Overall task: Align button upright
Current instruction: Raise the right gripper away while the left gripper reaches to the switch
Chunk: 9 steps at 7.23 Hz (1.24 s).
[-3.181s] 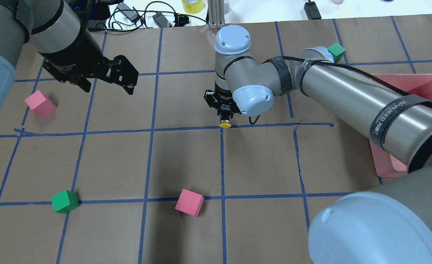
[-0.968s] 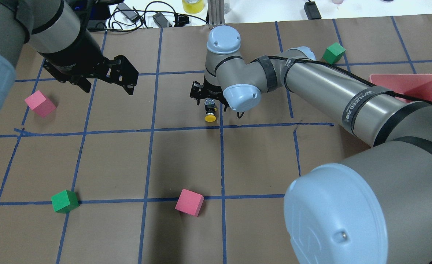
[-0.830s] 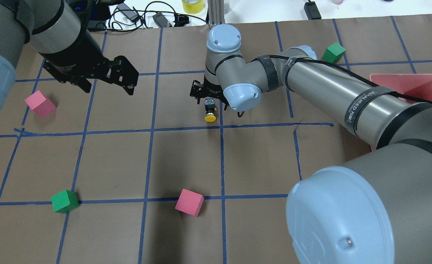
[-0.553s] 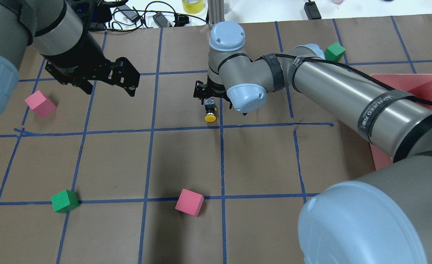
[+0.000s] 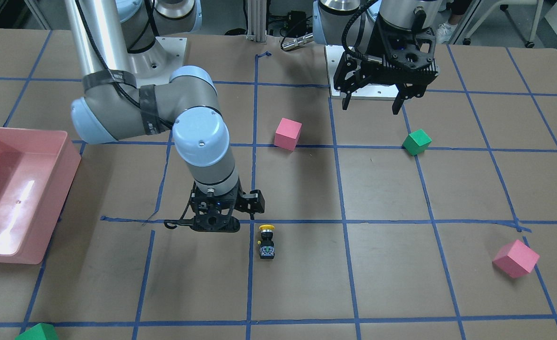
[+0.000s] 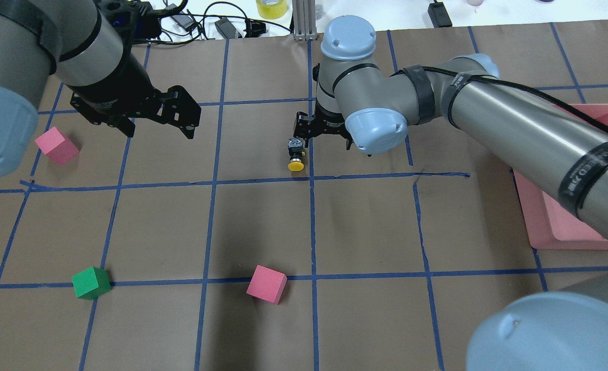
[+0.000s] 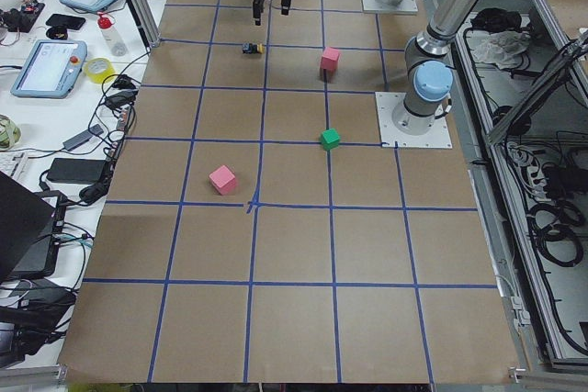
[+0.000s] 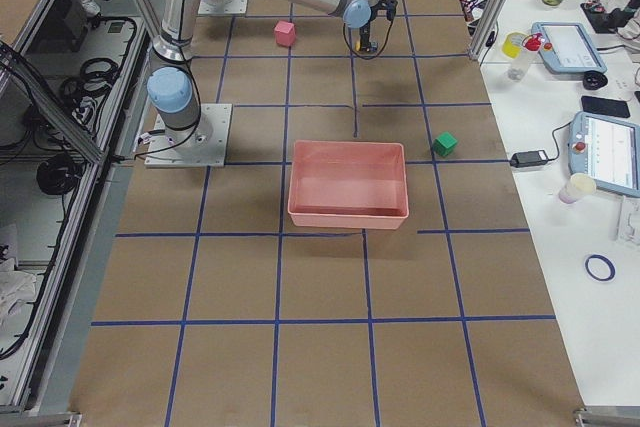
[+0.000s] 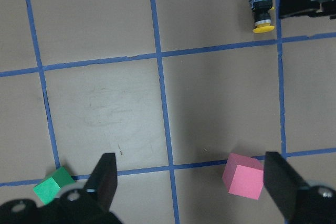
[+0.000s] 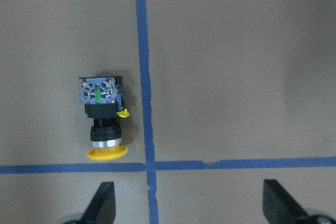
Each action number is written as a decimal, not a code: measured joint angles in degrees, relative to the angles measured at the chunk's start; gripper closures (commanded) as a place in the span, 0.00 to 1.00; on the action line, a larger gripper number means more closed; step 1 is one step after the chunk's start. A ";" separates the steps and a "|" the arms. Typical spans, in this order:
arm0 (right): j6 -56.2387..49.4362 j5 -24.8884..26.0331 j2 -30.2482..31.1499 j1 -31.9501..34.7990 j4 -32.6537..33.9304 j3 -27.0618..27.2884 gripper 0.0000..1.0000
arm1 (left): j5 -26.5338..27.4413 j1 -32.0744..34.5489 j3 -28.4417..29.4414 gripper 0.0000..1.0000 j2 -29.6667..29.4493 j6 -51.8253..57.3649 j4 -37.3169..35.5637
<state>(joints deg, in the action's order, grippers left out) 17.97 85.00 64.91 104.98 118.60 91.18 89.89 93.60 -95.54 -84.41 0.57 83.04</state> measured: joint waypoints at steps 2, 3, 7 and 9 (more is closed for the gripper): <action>-5.78 -0.01 4.71 -4.33 -7.22 0.04 0.00 | 0.00 1.00 -7.53 0.00 -0.77 -2.84 -12.08; -7.09 0.01 6.88 -5.82 -10.78 0.03 0.00 | 0.44 3.32 -12.83 0.00 -1.49 -5.79 -21.60; -13.06 2.44 13.02 -10.49 -21.75 -0.66 0.00 | 6.28 13.02 -28.90 0.00 -11.80 -16.11 -64.92; -16.45 4.96 16.23 -11.05 -25.63 -1.14 0.00 | 8.19 15.71 -30.12 0.00 -19.16 -17.44 -79.01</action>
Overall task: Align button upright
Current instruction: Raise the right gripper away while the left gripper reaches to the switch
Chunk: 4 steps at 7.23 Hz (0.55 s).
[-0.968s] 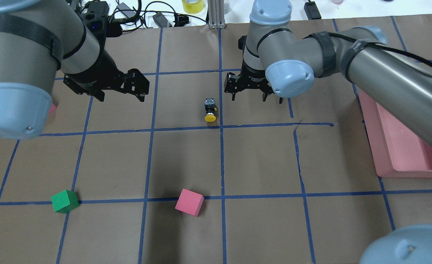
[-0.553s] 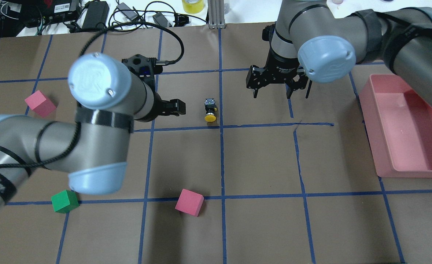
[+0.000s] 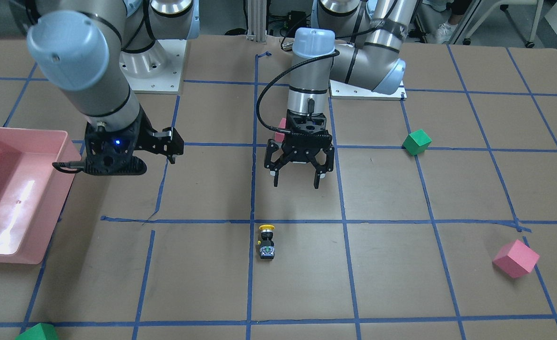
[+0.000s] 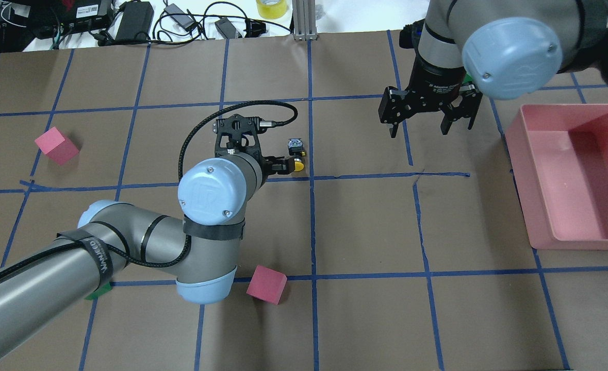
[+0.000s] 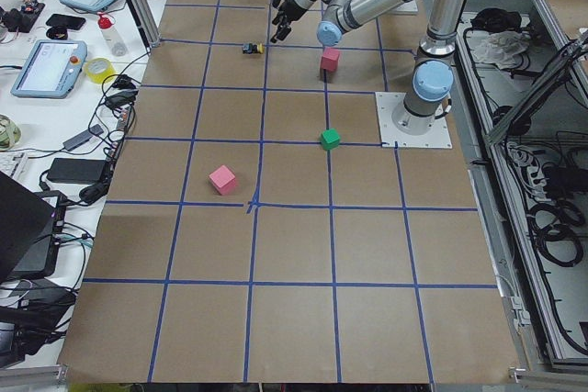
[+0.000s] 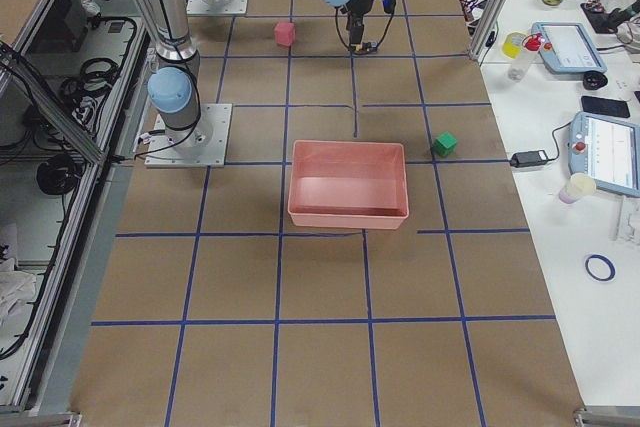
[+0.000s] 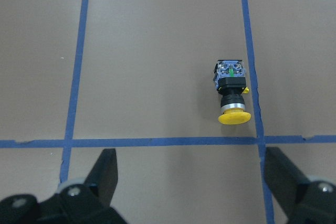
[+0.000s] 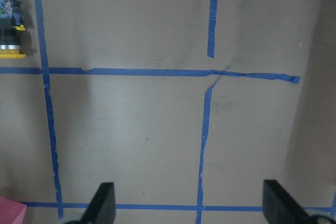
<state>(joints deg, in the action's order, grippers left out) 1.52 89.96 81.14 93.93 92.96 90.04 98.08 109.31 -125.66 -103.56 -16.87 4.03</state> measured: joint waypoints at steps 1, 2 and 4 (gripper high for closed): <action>-0.71 0.72 1.34 -0.06 -1.14 -0.15 0.00 | 0.29 0.74 -0.30 0.00 -3.61 -0.36 -6.01; -0.94 1.17 2.16 -0.10 -1.60 -0.43 0.00 | 0.39 1.32 -0.44 0.00 -7.18 -0.48 -11.20; -0.87 1.97 2.81 -1.30 -2.34 -1.57 0.00 | 0.32 2.22 0.09 0.00 -13.88 -0.55 -19.10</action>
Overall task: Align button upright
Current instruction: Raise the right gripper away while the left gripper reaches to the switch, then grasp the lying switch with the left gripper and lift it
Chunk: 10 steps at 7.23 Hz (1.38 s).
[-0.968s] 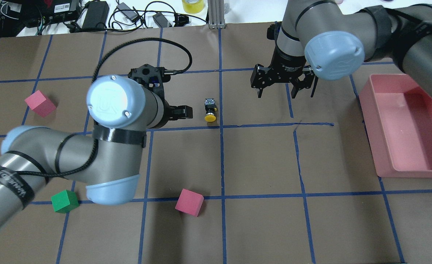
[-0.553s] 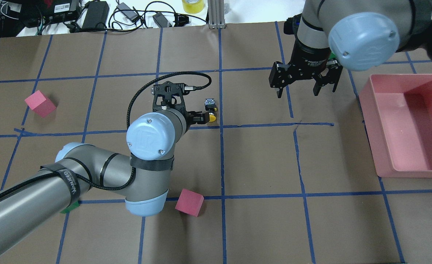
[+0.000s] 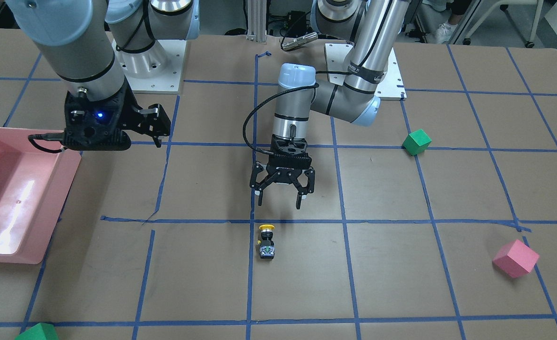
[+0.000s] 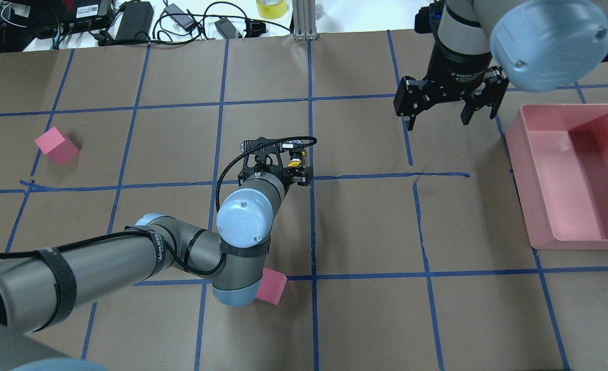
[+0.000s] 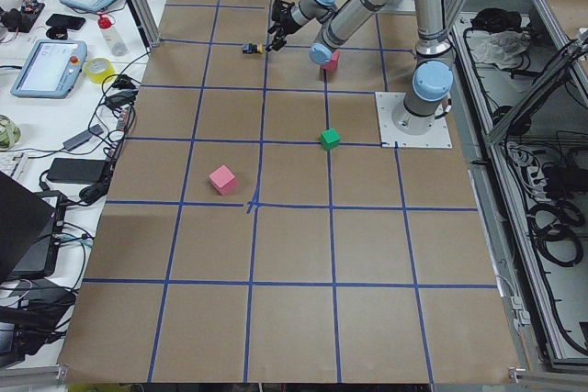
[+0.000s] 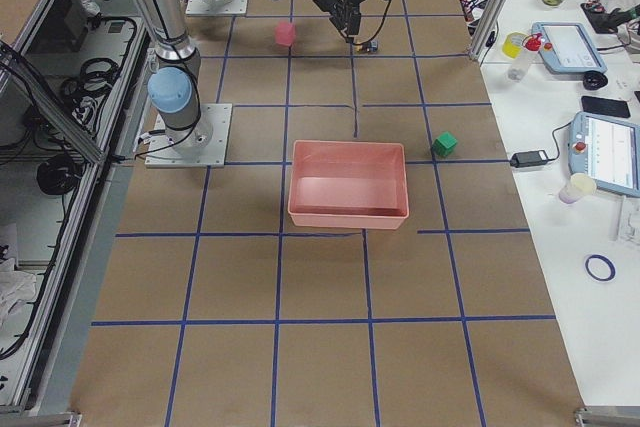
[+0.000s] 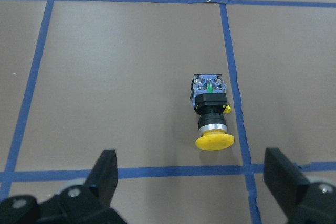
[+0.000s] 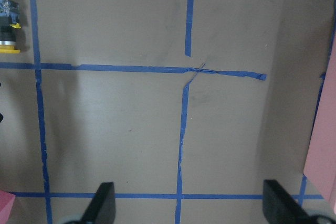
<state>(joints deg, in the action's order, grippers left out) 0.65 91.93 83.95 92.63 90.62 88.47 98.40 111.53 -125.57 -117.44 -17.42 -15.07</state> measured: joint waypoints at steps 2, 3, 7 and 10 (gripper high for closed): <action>-0.03 -0.05 1.20 -1.38 -1.23 -1.68 0.00 | -0.47 0.32 2.68 0.00 -5.55 0.40 -5.81; -0.03 0.05 2.01 -1.57 -1.45 -2.21 0.00 | -0.56 0.40 3.82 0.01 -7.84 0.66 -7.36; -0.21 -0.23 3.35 -1.50 -0.60 -2.25 0.00 | -1.17 0.92 5.28 0.43 -12.01 1.01 -10.83; -0.77 0.43 3.09 -1.49 -0.58 -1.34 0.00 | -1.13 1.13 5.57 0.75 -12.17 2.29 -10.98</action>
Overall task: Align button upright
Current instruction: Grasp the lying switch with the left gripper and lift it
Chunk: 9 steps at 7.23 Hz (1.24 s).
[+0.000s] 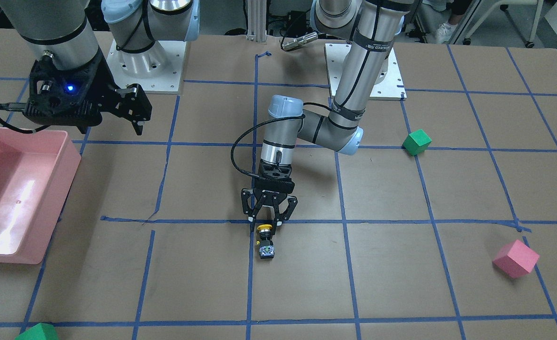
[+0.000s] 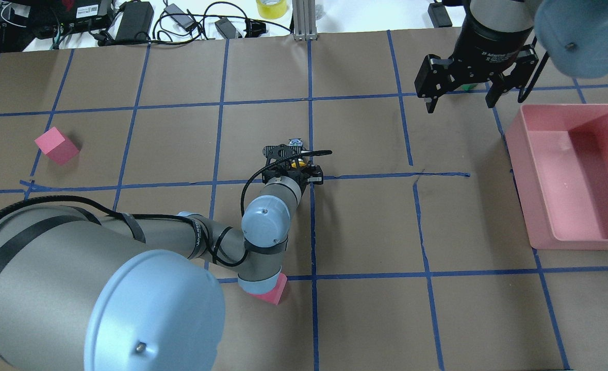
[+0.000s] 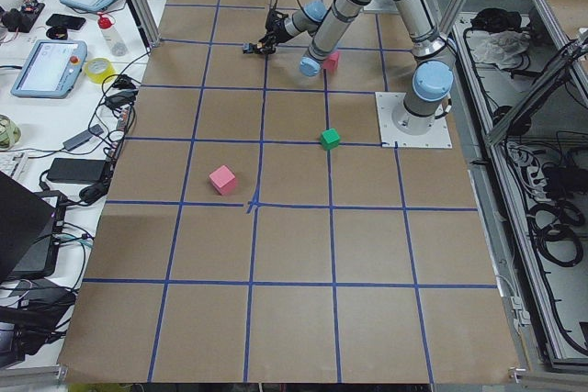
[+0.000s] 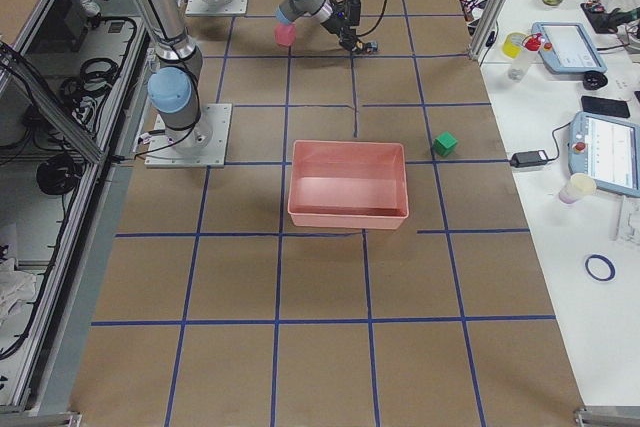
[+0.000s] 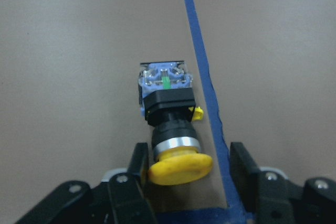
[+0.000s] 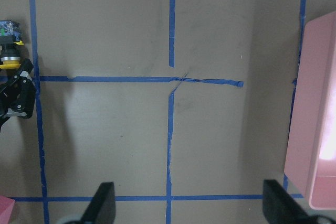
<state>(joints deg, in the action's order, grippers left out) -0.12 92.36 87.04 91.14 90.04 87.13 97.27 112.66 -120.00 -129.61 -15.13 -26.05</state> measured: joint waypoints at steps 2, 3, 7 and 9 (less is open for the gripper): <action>0.05 -0.35 0.09 -0.01 0.33 0.01 0.00 | 0.26 0.04 0.02 1.00 0.24 0.81 0.05; 0.32 -0.68 0.12 -0.03 0.43 0.01 0.00 | 0.30 0.06 0.10 1.00 0.93 0.73 0.27; 0.73 -1.09 0.14 0.00 0.51 -0.03 0.00 | -0.66 0.19 7.75 1.00 9.71 -7.45 28.04; 0.74 -1.07 0.13 0.00 0.55 -0.03 0.00 | -5.06 -0.35 17.80 1.00 14.78 -13.40 58.23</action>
<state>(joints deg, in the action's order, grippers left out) 0.61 91.29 87.17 91.14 90.59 87.10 92.20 112.31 -102.20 -114.83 -28.53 32.18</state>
